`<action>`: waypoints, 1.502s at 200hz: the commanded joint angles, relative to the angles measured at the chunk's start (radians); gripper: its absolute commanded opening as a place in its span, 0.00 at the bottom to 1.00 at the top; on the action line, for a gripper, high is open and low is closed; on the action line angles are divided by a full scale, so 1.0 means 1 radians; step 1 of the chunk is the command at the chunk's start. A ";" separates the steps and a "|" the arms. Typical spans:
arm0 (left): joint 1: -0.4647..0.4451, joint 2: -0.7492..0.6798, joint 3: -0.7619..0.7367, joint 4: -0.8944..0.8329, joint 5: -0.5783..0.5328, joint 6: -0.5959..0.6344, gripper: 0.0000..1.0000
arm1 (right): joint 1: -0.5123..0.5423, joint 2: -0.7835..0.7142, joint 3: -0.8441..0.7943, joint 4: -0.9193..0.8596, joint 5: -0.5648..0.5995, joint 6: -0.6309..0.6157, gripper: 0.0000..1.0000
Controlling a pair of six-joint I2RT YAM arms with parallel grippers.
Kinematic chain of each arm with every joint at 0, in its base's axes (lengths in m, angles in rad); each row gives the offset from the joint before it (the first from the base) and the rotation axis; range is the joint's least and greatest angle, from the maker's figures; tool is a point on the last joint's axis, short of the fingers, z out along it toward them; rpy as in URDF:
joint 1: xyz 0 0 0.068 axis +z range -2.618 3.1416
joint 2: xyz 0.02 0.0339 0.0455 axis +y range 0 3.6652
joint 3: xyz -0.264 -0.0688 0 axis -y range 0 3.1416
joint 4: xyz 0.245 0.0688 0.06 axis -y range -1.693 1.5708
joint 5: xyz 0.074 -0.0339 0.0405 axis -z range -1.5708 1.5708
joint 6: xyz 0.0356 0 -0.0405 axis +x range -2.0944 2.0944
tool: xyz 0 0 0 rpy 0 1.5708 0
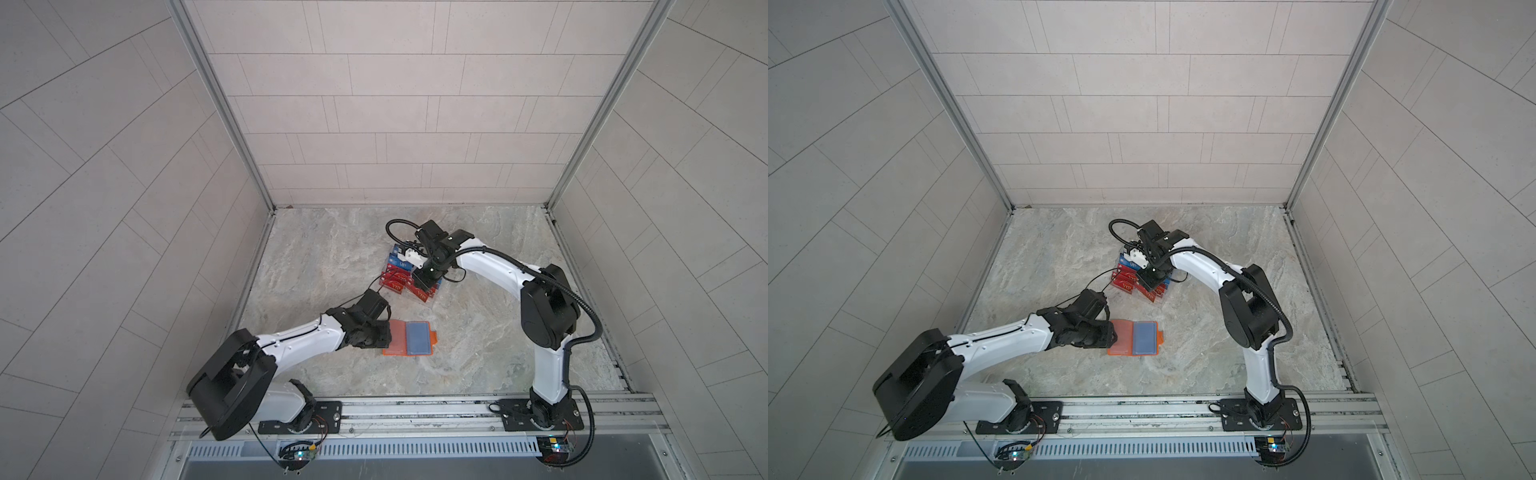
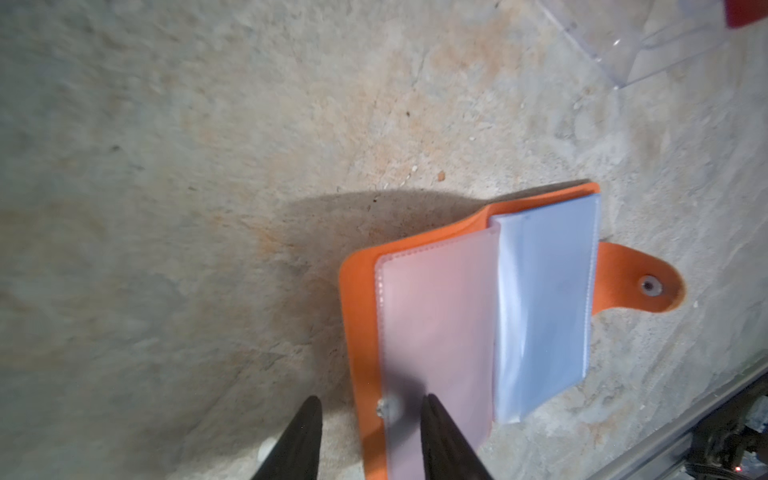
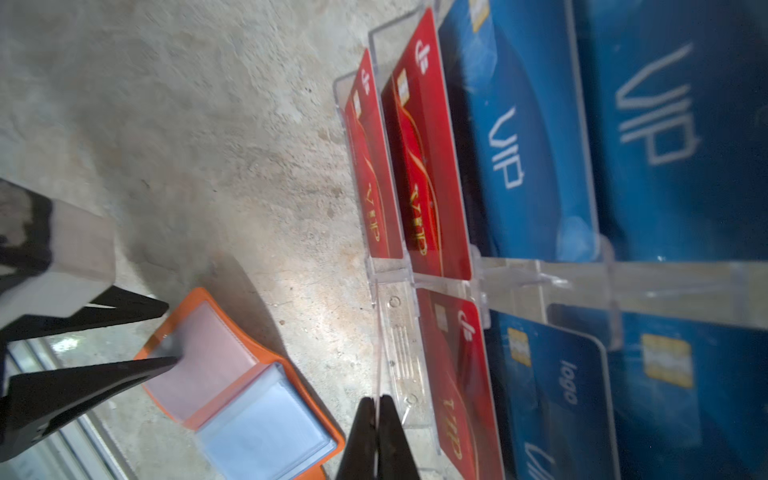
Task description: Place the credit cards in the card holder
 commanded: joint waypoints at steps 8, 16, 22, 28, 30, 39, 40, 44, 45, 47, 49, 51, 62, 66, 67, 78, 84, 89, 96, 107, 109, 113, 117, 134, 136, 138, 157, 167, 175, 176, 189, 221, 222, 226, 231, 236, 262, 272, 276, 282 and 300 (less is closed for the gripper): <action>0.007 -0.056 0.020 -0.016 -0.038 0.005 0.44 | -0.006 -0.085 -0.055 0.060 -0.131 0.109 0.00; 0.007 -0.081 0.021 -0.013 -0.038 0.006 0.43 | -0.005 -0.093 -0.057 0.058 -0.140 0.123 0.00; 0.007 -0.104 0.019 -0.008 -0.042 0.004 0.44 | -0.006 -0.099 -0.059 0.055 -0.141 0.129 0.00; 0.007 -0.127 0.020 -0.007 -0.049 -0.001 0.44 | -0.005 -0.106 -0.062 0.051 -0.140 0.139 0.00; 0.008 -0.135 0.022 -0.009 -0.052 0.001 0.44 | -0.006 -0.108 -0.064 0.049 -0.140 0.142 0.00; 0.009 -0.165 0.032 -0.015 -0.056 0.008 0.44 | -0.006 -0.121 -0.075 0.055 -0.153 0.163 0.00; 0.009 -0.166 0.032 -0.015 -0.057 0.009 0.44 | -0.006 -0.122 -0.078 0.057 -0.158 0.164 0.00; 0.009 -0.178 0.038 -0.017 -0.053 0.012 0.44 | -0.005 -0.127 -0.085 0.062 -0.175 0.177 0.00; 0.009 -0.181 0.039 -0.017 -0.053 0.014 0.44 | -0.005 -0.127 -0.085 0.062 -0.175 0.177 0.00; 0.009 -0.185 0.042 -0.018 -0.049 0.016 0.44 | -0.006 -0.129 -0.092 0.069 -0.188 0.187 0.00; 0.009 -0.189 0.045 -0.017 -0.046 0.017 0.45 | -0.006 -0.131 -0.097 0.074 -0.199 0.195 0.00; 0.009 -0.192 0.047 -0.017 -0.045 0.019 0.45 | -0.005 -0.133 -0.102 0.077 -0.209 0.205 0.00; 0.009 -0.196 0.064 -0.006 -0.003 0.030 0.45 | -0.005 -0.144 -0.139 0.108 -0.264 0.256 0.00; 0.010 -0.192 0.068 0.000 0.017 0.033 0.44 | -0.005 -0.151 -0.158 0.123 -0.278 0.278 0.00; 0.009 -0.190 0.070 0.001 0.022 0.035 0.44 | -0.005 -0.151 -0.162 0.126 -0.281 0.283 0.00; 0.009 -0.164 0.077 0.031 0.084 0.036 0.43 | -0.005 -0.172 -0.218 0.172 -0.305 0.339 0.00; 0.008 -0.147 0.078 0.051 0.112 0.035 0.42 | -0.005 -0.186 -0.253 0.192 -0.311 0.367 0.00; 0.007 -0.134 0.076 0.065 0.129 0.033 0.41 | -0.006 -0.197 -0.279 0.204 -0.310 0.383 0.00; 0.007 -0.119 0.071 0.086 0.139 0.031 0.40 | -0.005 -0.217 -0.317 0.224 -0.303 0.410 0.00; 0.007 -0.095 0.060 0.112 0.141 0.033 0.38 | -0.005 -0.246 -0.386 0.284 -0.304 0.465 0.00; 0.007 -0.091 0.058 0.117 0.141 0.034 0.38 | -0.004 -0.255 -0.403 0.302 -0.307 0.484 0.00; 0.007 -0.080 0.055 0.124 0.138 0.037 0.38 | -0.003 -0.265 -0.425 0.322 -0.308 0.502 0.00; 0.007 -0.071 0.052 0.128 0.134 0.039 0.37 | -0.002 -0.279 -0.459 0.360 -0.308 0.533 0.00; 0.007 -0.022 0.042 0.137 0.129 0.047 0.32 | 0.010 -0.310 -0.554 0.450 -0.326 0.608 0.00; 0.007 -0.016 0.041 0.140 0.129 0.047 0.31 | 0.013 -0.313 -0.564 0.460 -0.327 0.615 0.00; 0.007 -0.011 0.041 0.142 0.129 0.047 0.31 | 0.014 -0.315 -0.572 0.469 -0.331 0.621 0.00; 0.007 0.014 0.022 0.139 0.107 0.042 0.26 | 0.030 -0.327 -0.629 0.503 -0.346 0.655 0.00; 0.007 0.019 0.012 0.131 0.088 0.042 0.24 | 0.039 -0.334 -0.653 0.525 -0.352 0.674 0.00; 0.007 0.020 0.004 0.116 0.067 0.042 0.23 | 0.045 -0.338 -0.674 0.552 -0.360 0.699 0.00; 0.007 0.021 0.002 0.115 0.065 0.042 0.23 | 0.046 -0.339 -0.678 0.558 -0.361 0.701 0.00; 0.008 0.023 -0.019 0.120 0.052 0.039 0.23 | 0.063 -0.339 -0.708 0.595 -0.367 0.733 0.00; 0.007 0.032 -0.066 0.151 0.052 0.020 0.22 | 0.086 -0.317 -0.744 0.635 -0.359 0.764 0.00; 0.007 0.032 -0.066 0.151 0.052 0.020 0.22 | 0.086 -0.317 -0.746 0.637 -0.359 0.767 0.00; 0.007 0.032 -0.071 0.152 0.049 0.018 0.22 | 0.086 -0.315 -0.751 0.647 -0.359 0.772 0.00; 0.007 0.033 -0.074 0.149 0.043 0.017 0.21 | 0.087 -0.312 -0.758 0.656 -0.359 0.779 0.00; 0.007 0.030 -0.077 0.145 0.038 0.017 0.21 | 0.086 -0.310 -0.760 0.662 -0.360 0.783 0.00; 0.007 0.034 -0.088 0.142 0.030 0.020 0.22 | 0.091 -0.304 -0.771 0.664 -0.357 0.787 0.00; 0.007 0.037 -0.091 0.147 0.035 0.018 0.21 | 0.091 -0.304 -0.775 0.661 -0.353 0.788 0.00; 0.007 0.039 -0.093 0.151 0.036 0.017 0.21 | 0.091 -0.304 -0.775 0.661 -0.351 0.788 0.00; 0.007 0.040 -0.093 0.155 0.038 0.016 0.21 | 0.091 -0.304 -0.776 0.656 -0.346 0.790 0.00; 0.007 0.038 -0.099 0.160 0.038 0.011 0.21 | 0.091 -0.296 -0.780 0.644 -0.334 0.800 0.00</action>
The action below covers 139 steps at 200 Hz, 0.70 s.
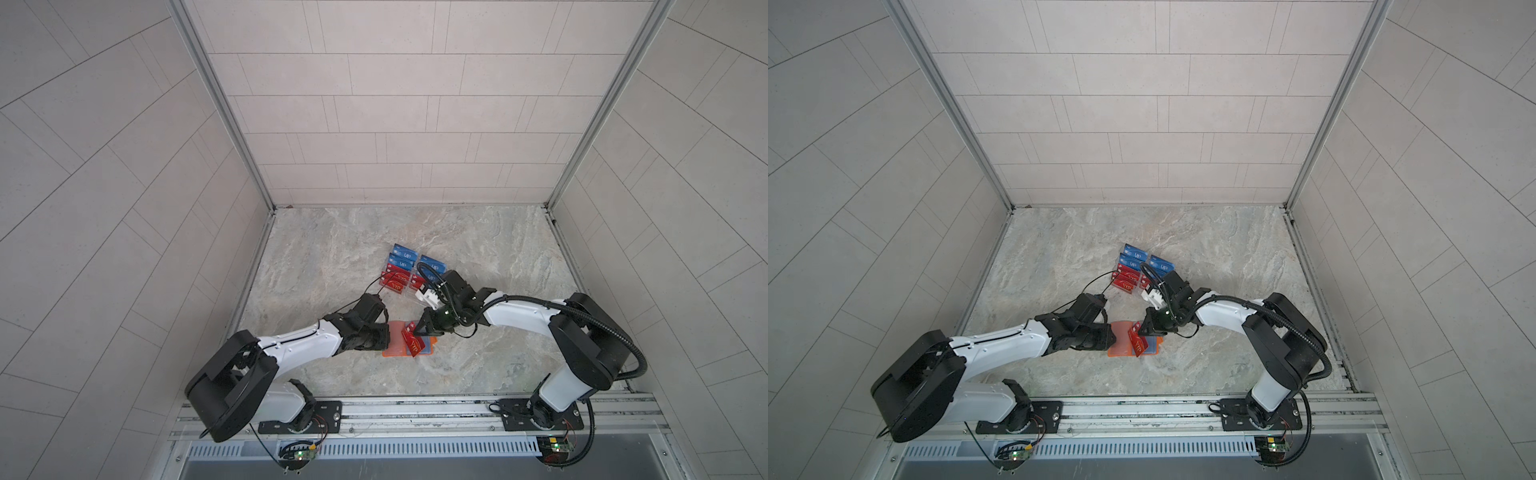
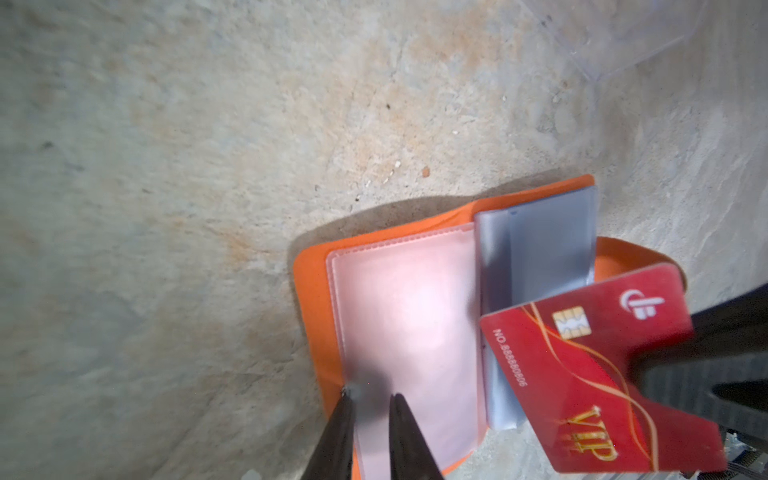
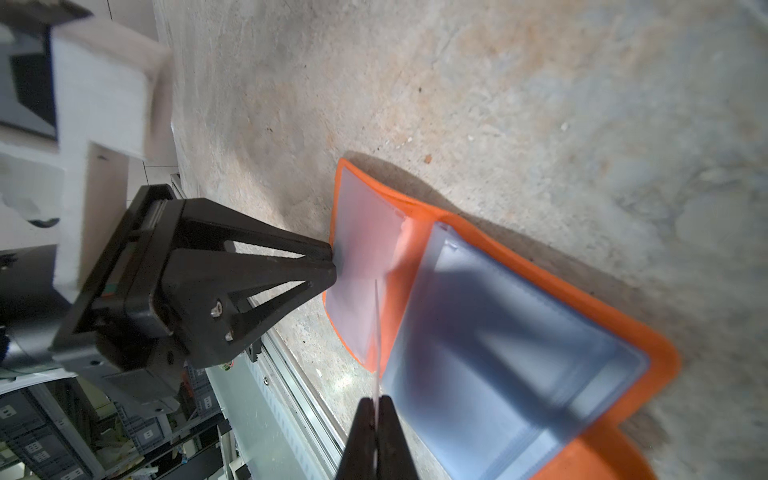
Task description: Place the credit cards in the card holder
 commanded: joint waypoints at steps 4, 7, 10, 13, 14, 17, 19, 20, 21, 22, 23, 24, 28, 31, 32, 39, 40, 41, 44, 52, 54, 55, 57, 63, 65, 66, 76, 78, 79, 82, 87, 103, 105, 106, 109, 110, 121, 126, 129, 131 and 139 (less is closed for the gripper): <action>0.004 0.010 -0.018 0.013 -0.014 -0.006 0.21 | 0.004 0.015 -0.011 0.001 0.017 0.032 0.00; 0.004 0.009 -0.019 0.013 -0.014 -0.007 0.21 | 0.004 0.018 -0.012 0.000 0.017 0.036 0.00; 0.004 0.009 -0.021 0.013 -0.015 -0.006 0.21 | 0.004 0.020 -0.013 0.000 0.017 0.037 0.00; 0.004 0.009 -0.020 0.013 -0.015 -0.006 0.21 | 0.005 0.023 -0.016 0.001 0.018 0.039 0.00; 0.004 0.009 -0.021 0.013 -0.016 -0.006 0.21 | 0.005 0.023 -0.017 0.002 0.017 0.040 0.00; 0.004 0.008 -0.022 0.013 -0.016 -0.006 0.21 | 0.005 0.025 -0.019 0.004 0.017 0.043 0.00; 0.004 0.008 -0.022 0.014 -0.015 -0.006 0.21 | 0.005 0.026 -0.020 0.005 0.018 0.045 0.00; 0.004 0.007 -0.022 0.014 -0.015 -0.006 0.21 | 0.004 0.027 -0.021 0.006 0.018 0.045 0.00; 0.004 0.007 -0.022 0.015 -0.015 -0.007 0.21 | 0.004 0.027 -0.021 0.007 0.017 0.046 0.00; 0.004 0.007 -0.023 0.015 -0.015 -0.007 0.21 | 0.005 0.028 -0.021 0.007 0.017 0.047 0.00; 0.004 0.008 -0.023 0.015 -0.016 -0.006 0.21 | 0.005 0.027 -0.022 0.008 0.017 0.048 0.00; 0.005 0.008 -0.023 0.015 -0.016 -0.006 0.21 | 0.004 0.027 -0.023 0.010 0.017 0.049 0.00; 0.004 0.007 -0.024 0.015 -0.016 -0.006 0.21 | 0.004 0.028 -0.026 0.013 0.018 0.052 0.00; 0.004 0.008 -0.023 0.015 -0.016 -0.006 0.21 | 0.004 0.029 -0.029 0.016 0.017 0.055 0.00; 0.005 0.008 -0.023 0.015 -0.016 -0.006 0.21 | 0.004 0.029 -0.029 0.017 0.017 0.056 0.00; 0.005 0.008 -0.023 0.016 -0.014 -0.006 0.21 | 0.004 0.028 -0.034 0.021 0.018 0.061 0.00; 0.005 0.008 -0.023 0.016 -0.014 -0.006 0.21 | 0.004 0.027 -0.035 0.022 0.017 0.061 0.00; 0.004 0.008 -0.023 0.016 -0.014 -0.006 0.21 | 0.005 0.026 -0.035 0.023 0.016 0.061 0.00; 0.004 0.008 -0.023 0.016 -0.014 -0.007 0.21 | 0.004 0.027 -0.037 0.024 0.016 0.063 0.00; 0.005 0.009 -0.023 0.016 -0.010 -0.007 0.22 | 0.004 0.027 -0.040 0.028 0.015 0.066 0.00; 0.004 0.009 -0.022 0.016 -0.011 -0.007 0.22 | 0.004 0.027 -0.040 0.029 0.014 0.067 0.00; 0.004 0.009 -0.024 0.016 -0.011 -0.006 0.22 | 0.004 0.027 -0.040 0.029 0.013 0.067 0.00; 0.004 0.009 -0.026 0.017 -0.010 -0.006 0.22 | 0.004 0.027 -0.040 0.029 0.013 0.068 0.00; 0.004 0.009 -0.024 0.018 -0.010 -0.005 0.21 | 0.004 0.029 -0.040 0.028 0.011 0.067 0.00; 0.004 0.009 -0.025 0.019 -0.010 -0.005 0.21 | 0.004 0.029 -0.039 0.027 0.011 0.066 0.00; 0.004 0.009 -0.025 0.019 -0.010 -0.005 0.21 | 0.004 0.030 -0.039 0.027 0.011 0.065 0.00; 0.004 0.008 -0.025 0.017 -0.010 -0.004 0.22 | 0.004 0.033 -0.037 0.028 0.013 0.065 0.00; 0.005 0.007 -0.024 0.016 -0.010 -0.005 0.22 | 0.004 0.034 -0.037 0.030 0.012 0.067 0.00; 0.005 0.007 -0.024 0.016 -0.010 -0.005 0.22 | 0.004 0.034 -0.037 0.031 0.012 0.066 0.00; 0.004 0.007 -0.025 0.016 -0.010 -0.005 0.22 | 0.004 0.036 -0.037 0.031 0.012 0.067 0.00; 0.004 0.008 -0.025 0.016 -0.009 -0.004 0.22 | 0.004 0.039 -0.036 0.032 0.012 0.069 0.00; 0.005 0.008 -0.027 0.016 -0.008 -0.007 0.21 | 0.004 0.052 -0.033 0.037 0.014 0.074 0.00; 0.005 0.007 -0.028 0.017 -0.008 -0.006 0.21 | 0.004 0.053 -0.032 0.039 0.014 0.075 0.00; 0.005 0.007 -0.028 0.016 -0.008 -0.005 0.21 | 0.004 0.054 -0.033 0.040 0.014 0.076 0.00; 0.004 0.008 -0.029 0.016 -0.009 -0.006 0.21 | 0.005 0.056 -0.033 0.040 0.014 0.077 0.00; 0.004 0.008 -0.029 0.016 -0.009 -0.006 0.21 | 0.005 0.056 -0.033 0.039 0.014 0.078 0.00; 0.004 0.006 -0.031 0.015 -0.010 -0.005 0.21 | 0.002 0.066 -0.031 0.037 0.017 0.082 0.00; 0.004 0.004 -0.032 0.015 -0.010 -0.004 0.21 | 0.001 0.070 -0.031 0.038 0.016 0.084 0.00; 0.004 0.004 -0.033 0.015 -0.010 -0.006 0.21 | 0.001 0.072 -0.032 0.039 0.016 0.085 0.00; 0.004 0.004 -0.033 0.015 -0.010 -0.006 0.21 | 0.001 0.073 -0.033 0.041 0.016 0.086 0.00; 0.004 0.003 -0.035 0.016 -0.011 -0.008 0.21 | 0.002 0.079 -0.032 0.046 0.015 0.090 0.00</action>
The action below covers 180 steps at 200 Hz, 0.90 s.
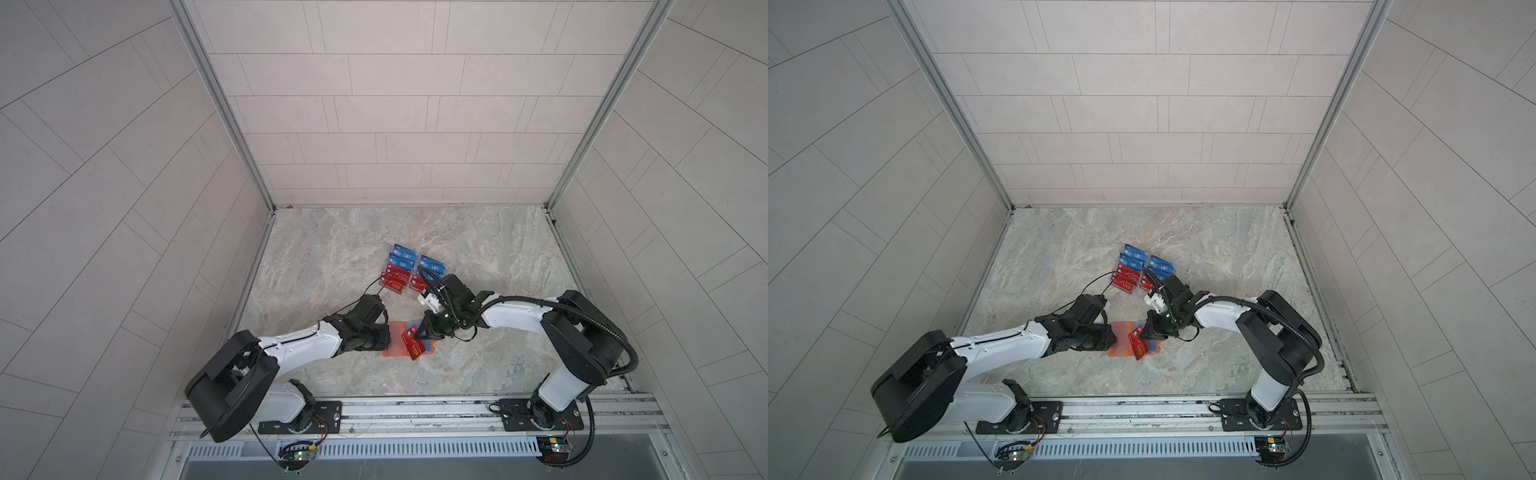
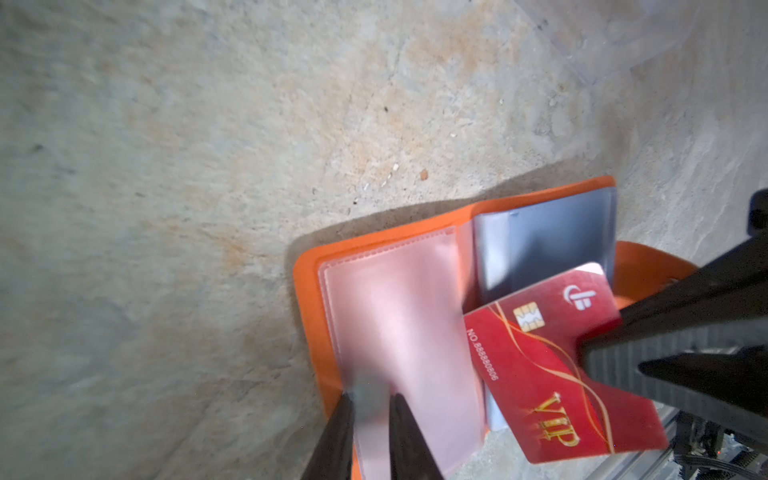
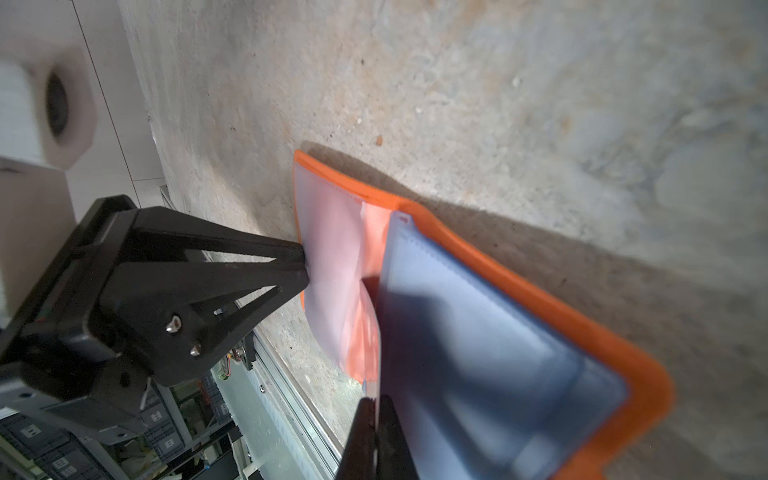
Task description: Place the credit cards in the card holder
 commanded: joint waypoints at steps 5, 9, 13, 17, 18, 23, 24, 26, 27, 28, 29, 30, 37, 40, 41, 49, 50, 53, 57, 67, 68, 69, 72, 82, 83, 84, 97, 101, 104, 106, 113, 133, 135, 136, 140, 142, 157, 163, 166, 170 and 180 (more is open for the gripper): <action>0.004 0.003 -0.022 -0.010 -0.012 -0.004 0.21 | 0.003 0.035 -0.002 0.001 0.016 0.029 0.00; 0.005 0.003 -0.025 -0.011 -0.011 -0.004 0.21 | 0.002 0.038 -0.001 0.004 0.012 0.032 0.00; 0.005 0.003 -0.024 -0.010 -0.012 -0.005 0.21 | 0.000 0.042 -0.002 0.010 0.010 0.035 0.00; 0.005 0.003 -0.024 -0.010 -0.011 -0.005 0.21 | 0.001 0.047 -0.001 0.016 0.007 0.038 0.00; 0.005 0.002 -0.024 -0.010 -0.012 -0.004 0.21 | 0.002 0.048 -0.002 0.017 0.006 0.039 0.00; 0.004 0.003 -0.027 -0.010 -0.011 -0.005 0.21 | 0.000 0.050 -0.002 0.024 0.007 0.042 0.00; 0.005 0.004 -0.027 -0.010 -0.011 -0.005 0.21 | 0.000 0.051 -0.002 0.025 0.006 0.043 0.00; 0.005 0.003 -0.026 -0.010 -0.010 -0.004 0.21 | 0.001 0.051 -0.003 0.027 0.006 0.045 0.00; 0.005 0.003 -0.026 -0.010 -0.010 -0.004 0.21 | 0.001 0.052 -0.003 0.029 0.007 0.046 0.00; 0.004 0.003 -0.026 -0.010 -0.011 -0.004 0.21 | 0.000 0.053 -0.003 0.030 0.007 0.047 0.00; 0.004 0.002 -0.026 -0.009 -0.011 -0.004 0.21 | 0.000 0.052 -0.004 0.032 0.007 0.049 0.00; 0.004 0.002 -0.025 -0.009 -0.011 -0.004 0.21 | 0.000 0.053 -0.005 0.033 0.007 0.049 0.00; 0.004 0.001 -0.026 -0.011 -0.011 -0.004 0.21 | 0.001 0.054 -0.003 0.041 0.006 0.054 0.00; 0.004 0.001 -0.025 -0.011 -0.012 -0.004 0.21 | 0.001 0.054 -0.004 0.044 0.008 0.057 0.00; 0.004 0.000 -0.027 -0.011 -0.012 -0.004 0.21 | 0.000 0.054 -0.003 0.044 0.008 0.057 0.00; 0.005 -0.002 -0.027 -0.013 -0.012 -0.005 0.21 | 0.001 0.054 -0.003 0.049 0.011 0.062 0.00; 0.005 -0.002 -0.027 -0.013 -0.012 -0.005 0.22 | 0.000 0.054 -0.003 0.048 0.011 0.062 0.00; 0.004 -0.004 -0.028 -0.013 -0.013 -0.006 0.21 | -0.001 0.053 -0.003 0.050 0.012 0.063 0.00; 0.005 -0.004 -0.028 -0.014 -0.013 -0.005 0.22 | 0.000 0.052 -0.004 0.050 0.015 0.064 0.00; 0.004 -0.005 -0.028 -0.017 -0.013 -0.004 0.21 | -0.003 0.053 -0.004 0.050 0.025 0.066 0.00; 0.004 -0.005 -0.028 -0.017 -0.012 -0.004 0.21 | -0.003 0.053 -0.004 0.050 0.026 0.067 0.00; 0.005 -0.005 -0.028 -0.017 -0.013 -0.005 0.22 | -0.003 0.052 -0.004 0.050 0.027 0.067 0.00; 0.005 -0.005 -0.028 -0.018 -0.013 -0.004 0.22 | -0.003 0.051 -0.004 0.051 0.030 0.068 0.00; 0.004 -0.006 -0.028 -0.021 -0.012 -0.002 0.22 | -0.004 0.052 -0.006 0.050 0.038 0.072 0.00; 0.004 -0.006 -0.028 -0.022 -0.013 -0.001 0.22 | -0.004 0.052 -0.007 0.051 0.039 0.073 0.00; 0.004 -0.006 -0.028 -0.022 -0.012 -0.002 0.22 | -0.004 0.053 -0.006 0.050 0.040 0.073 0.00; 0.004 -0.009 -0.028 -0.024 -0.012 0.001 0.22 | -0.006 0.056 -0.009 0.054 0.051 0.083 0.00; 0.005 -0.011 -0.028 -0.027 -0.012 0.002 0.23 | -0.006 0.056 -0.010 0.057 0.054 0.086 0.00; 0.004 -0.010 -0.028 -0.027 -0.012 0.002 0.22 | -0.006 0.057 -0.011 0.060 0.056 0.089 0.00; 0.004 -0.010 -0.028 -0.027 -0.012 0.003 0.23 | -0.005 0.058 -0.013 0.063 0.058 0.093 0.00; 0.004 -0.011 -0.028 -0.030 -0.011 0.003 0.23 | -0.005 0.062 -0.016 0.072 0.063 0.103 0.00; 0.004 -0.010 -0.026 -0.034 -0.007 0.007 0.22 | -0.006 0.064 -0.029 0.096 0.084 0.129 0.00; 0.004 -0.010 -0.026 -0.035 -0.007 0.008 0.23 | -0.005 0.063 -0.030 0.097 0.089 0.132 0.00; 0.004 -0.010 -0.025 -0.036 -0.007 0.008 0.22 | -0.005 0.062 -0.032 0.097 0.092 0.133 0.00; 0.004 -0.010 -0.024 -0.037 -0.007 0.008 0.22 | -0.006 0.061 -0.034 0.101 0.098 0.136 0.00; 0.004 -0.010 -0.024 -0.038 -0.007 0.008 0.22 | -0.005 0.060 -0.036 0.103 0.102 0.138 0.00; 0.004 -0.011 -0.022 -0.044 -0.007 0.012 0.23 | -0.006 0.059 -0.040 0.110 0.109 0.149 0.00; 0.004 -0.011 -0.020 -0.044 -0.006 0.013 0.23 | -0.005 0.061 -0.039 0.108 0.114 0.152 0.00; 0.004 -0.011 -0.020 -0.045 -0.006 0.013 0.23 | -0.005 0.059 -0.039 0.109 0.119 0.155 0.00; 0.004 -0.011 -0.018 -0.047 -0.006 0.013 0.23 | -0.005 0.059 -0.041 0.108 0.124 0.158 0.00; 0.005 -0.010 -0.013 -0.052 -0.004 0.016 0.23 | -0.006 0.057 -0.047 0.117 0.138 0.168 0.00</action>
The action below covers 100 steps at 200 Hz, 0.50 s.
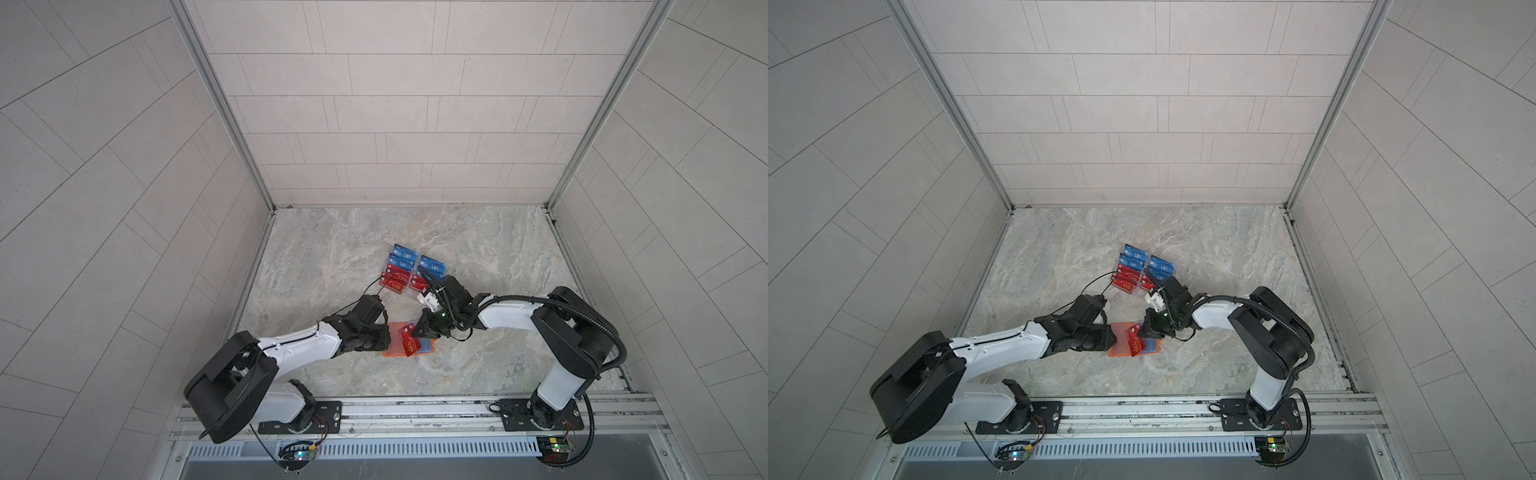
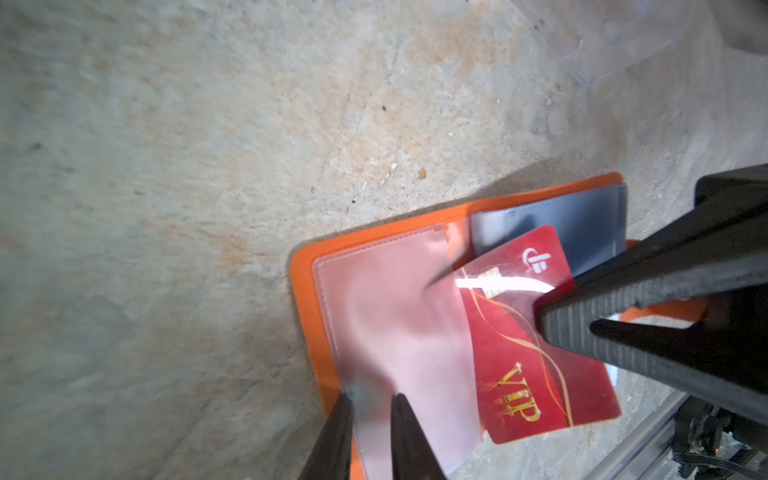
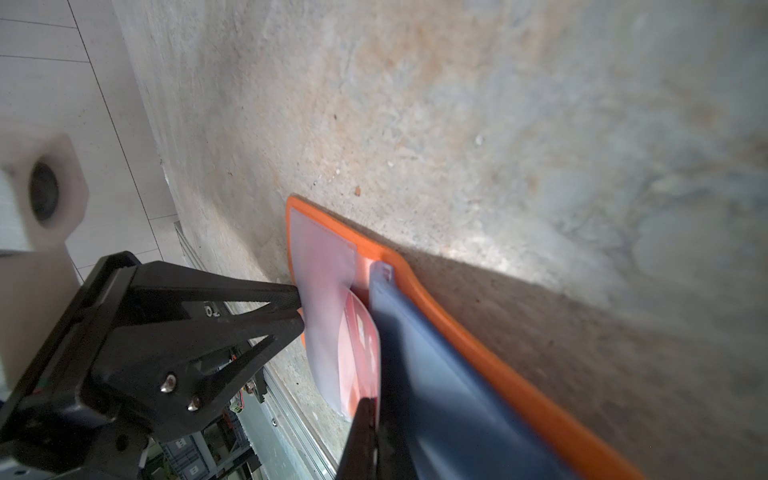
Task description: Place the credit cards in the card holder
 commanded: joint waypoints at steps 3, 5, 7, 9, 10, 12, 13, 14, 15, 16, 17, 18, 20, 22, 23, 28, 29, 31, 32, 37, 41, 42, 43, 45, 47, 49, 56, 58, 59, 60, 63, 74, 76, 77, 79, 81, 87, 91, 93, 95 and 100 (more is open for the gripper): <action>0.004 -0.003 -0.006 -0.058 -0.006 0.016 0.23 | -0.004 0.015 -0.028 -0.007 0.107 0.053 0.00; 0.004 -0.003 -0.005 -0.058 -0.006 0.015 0.23 | -0.002 0.015 -0.031 -0.001 0.109 0.055 0.00; 0.004 -0.004 -0.006 -0.058 -0.006 0.016 0.23 | -0.003 0.014 -0.033 0.002 0.110 0.061 0.00; 0.004 -0.004 -0.005 -0.058 -0.006 0.016 0.23 | -0.003 0.014 -0.035 0.007 0.112 0.064 0.00; 0.004 -0.004 -0.004 -0.059 -0.006 0.015 0.23 | -0.003 0.014 -0.036 0.009 0.113 0.067 0.00; 0.004 -0.004 -0.004 -0.060 -0.007 0.015 0.23 | -0.004 0.013 -0.038 0.015 0.115 0.070 0.00; 0.004 -0.004 -0.003 -0.060 -0.006 0.015 0.23 | -0.004 0.012 -0.040 0.018 0.116 0.071 0.00; 0.004 -0.004 -0.003 -0.060 -0.007 0.016 0.23 | -0.004 0.012 -0.040 0.020 0.117 0.072 0.00; 0.004 -0.005 -0.003 -0.060 -0.006 0.017 0.23 | -0.004 0.012 -0.041 0.023 0.118 0.075 0.00; 0.004 -0.005 -0.003 -0.061 -0.006 0.017 0.23 | -0.003 0.012 -0.043 0.025 0.118 0.077 0.00; 0.004 -0.005 -0.003 -0.061 -0.007 0.016 0.23 | -0.003 0.012 -0.043 0.026 0.119 0.079 0.00; 0.004 -0.006 -0.002 -0.061 -0.006 0.016 0.23 | -0.003 0.012 -0.044 0.029 0.120 0.080 0.00; 0.004 -0.004 -0.003 -0.061 -0.006 0.017 0.23 | -0.003 0.012 -0.045 0.034 0.121 0.084 0.00; 0.004 -0.003 -0.002 -0.061 -0.006 0.016 0.24 | -0.004 0.012 -0.047 0.038 0.122 0.085 0.00; 0.004 -0.003 -0.002 -0.061 -0.007 0.017 0.24 | -0.003 0.012 -0.047 0.039 0.123 0.087 0.00; 0.005 -0.003 -0.001 -0.063 -0.006 0.017 0.24 | -0.003 0.013 -0.049 0.048 0.125 0.094 0.00; 0.004 -0.003 0.000 -0.063 -0.006 0.017 0.24 | -0.004 0.014 -0.049 0.050 0.125 0.096 0.00; 0.005 -0.003 0.001 -0.063 -0.006 0.016 0.24 | -0.002 0.015 -0.050 0.054 0.125 0.099 0.00; 0.005 -0.003 0.001 -0.063 -0.006 0.016 0.24 | -0.002 0.014 -0.050 0.056 0.125 0.101 0.00; 0.004 -0.002 0.003 -0.064 -0.006 0.017 0.24 | -0.003 0.019 -0.050 0.063 0.125 0.106 0.00; 0.005 -0.001 0.003 -0.066 -0.005 0.018 0.24 | -0.003 0.022 -0.050 0.070 0.124 0.110 0.00; 0.005 -0.001 0.004 -0.066 -0.005 0.018 0.24 | -0.002 0.022 -0.051 0.071 0.122 0.111 0.00; 0.005 -0.001 0.004 -0.066 -0.006 0.019 0.24 | -0.003 0.023 -0.051 0.072 0.121 0.111 0.00; 0.004 -0.001 0.004 -0.067 -0.006 0.019 0.24 | -0.003 0.025 -0.050 0.075 0.121 0.113 0.00; 0.004 0.000 0.005 -0.067 -0.005 0.019 0.24 | -0.003 0.026 -0.050 0.077 0.121 0.114 0.00; 0.004 0.001 0.006 -0.068 -0.005 0.020 0.24 | -0.002 0.029 -0.050 0.078 0.119 0.115 0.00; 0.004 0.001 0.007 -0.070 -0.005 0.023 0.25 | -0.002 0.036 -0.047 0.081 0.115 0.116 0.00; 0.005 0.002 0.009 -0.071 -0.005 0.023 0.25 | -0.003 0.038 -0.047 0.081 0.114 0.116 0.00; 0.005 0.002 0.009 -0.072 -0.005 0.023 0.25 | -0.003 0.039 -0.046 0.080 0.114 0.116 0.00; 0.005 0.002 0.009 -0.072 -0.006 0.023 0.25 | -0.003 0.041 -0.046 0.081 0.113 0.116 0.00; 0.004 0.002 0.009 -0.073 -0.004 0.024 0.25 | -0.002 0.043 -0.046 0.080 0.113 0.116 0.00; 0.004 0.003 0.011 -0.078 -0.003 0.025 0.25 | -0.002 0.051 -0.048 0.092 0.110 0.125 0.00; 0.004 0.002 0.011 -0.079 -0.002 0.027 0.25 | -0.003 0.052 -0.048 0.093 0.110 0.127 0.00; 0.004 0.001 0.011 -0.080 -0.003 0.028 0.25 | -0.003 0.052 -0.049 0.095 0.109 0.128 0.00; 0.004 0.001 0.011 -0.081 -0.004 0.028 0.25 | -0.004 0.052 -0.051 0.098 0.108 0.131 0.00; 0.004 0.001 0.011 -0.081 -0.004 0.028 0.25 | -0.003 0.053 -0.052 0.101 0.108 0.133 0.00; 0.004 0.000 0.010 -0.084 -0.005 0.029 0.25 | -0.004 0.053 -0.057 0.107 0.108 0.143 0.00; 0.005 -0.001 0.010 -0.084 -0.007 0.030 0.25 | -0.003 0.052 -0.058 0.109 0.110 0.147 0.00; 0.005 -0.001 0.009 -0.084 -0.007 0.029 0.25 | -0.004 0.052 -0.058 0.110 0.111 0.149 0.00; 0.004 0.000 0.009 -0.084 -0.008 0.029 0.25 | -0.003 0.051 -0.058 0.112 0.111 0.150 0.00; 0.004 -0.001 0.009 -0.084 -0.008 0.028 0.25 | -0.004 0.050 -0.060 0.114 0.113 0.155 0.00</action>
